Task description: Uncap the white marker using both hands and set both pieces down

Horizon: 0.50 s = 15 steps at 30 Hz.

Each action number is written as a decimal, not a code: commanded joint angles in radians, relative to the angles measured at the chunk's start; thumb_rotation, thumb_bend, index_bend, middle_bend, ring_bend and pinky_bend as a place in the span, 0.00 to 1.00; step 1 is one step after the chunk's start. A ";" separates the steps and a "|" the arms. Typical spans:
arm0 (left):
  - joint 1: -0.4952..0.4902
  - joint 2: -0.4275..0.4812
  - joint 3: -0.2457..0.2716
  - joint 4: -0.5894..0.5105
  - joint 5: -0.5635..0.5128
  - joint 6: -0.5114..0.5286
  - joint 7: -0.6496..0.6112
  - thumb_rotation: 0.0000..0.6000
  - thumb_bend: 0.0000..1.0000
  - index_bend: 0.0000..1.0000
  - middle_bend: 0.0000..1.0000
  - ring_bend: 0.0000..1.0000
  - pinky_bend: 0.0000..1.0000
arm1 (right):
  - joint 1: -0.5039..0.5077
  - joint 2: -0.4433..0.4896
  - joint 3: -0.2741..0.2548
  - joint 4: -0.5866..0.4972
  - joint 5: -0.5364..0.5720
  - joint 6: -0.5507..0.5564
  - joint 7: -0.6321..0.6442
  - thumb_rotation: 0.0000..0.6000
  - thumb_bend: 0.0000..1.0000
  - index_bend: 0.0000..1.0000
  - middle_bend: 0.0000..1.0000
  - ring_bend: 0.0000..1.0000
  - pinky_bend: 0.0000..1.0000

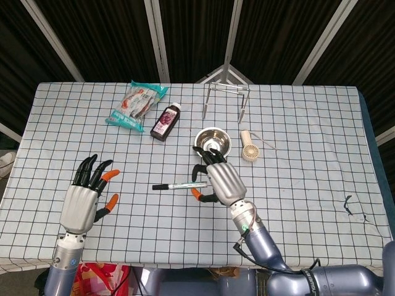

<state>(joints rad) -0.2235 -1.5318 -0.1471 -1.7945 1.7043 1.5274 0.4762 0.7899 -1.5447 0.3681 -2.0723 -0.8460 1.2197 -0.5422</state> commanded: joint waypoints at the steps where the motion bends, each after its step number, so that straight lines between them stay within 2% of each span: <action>1: -0.004 -0.005 -0.001 0.007 0.000 0.003 -0.007 1.00 0.39 0.32 0.17 0.00 0.09 | 0.046 -0.045 0.021 0.009 0.038 0.022 -0.044 1.00 0.47 0.75 0.10 0.15 0.07; 9: -0.019 -0.026 -0.001 0.029 0.006 0.005 -0.028 1.00 0.39 0.34 0.19 0.00 0.09 | 0.099 -0.087 0.049 0.028 0.096 0.043 -0.070 1.00 0.48 0.75 0.10 0.15 0.07; 15: -0.031 -0.048 -0.006 0.049 0.018 0.017 -0.037 1.00 0.39 0.37 0.21 0.00 0.09 | 0.109 -0.087 0.044 0.030 0.111 0.051 -0.065 1.00 0.48 0.75 0.10 0.15 0.07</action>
<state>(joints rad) -0.2532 -1.5771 -0.1519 -1.7483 1.7194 1.5415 0.4414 0.8986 -1.6322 0.4122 -2.0426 -0.7359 1.2707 -0.6075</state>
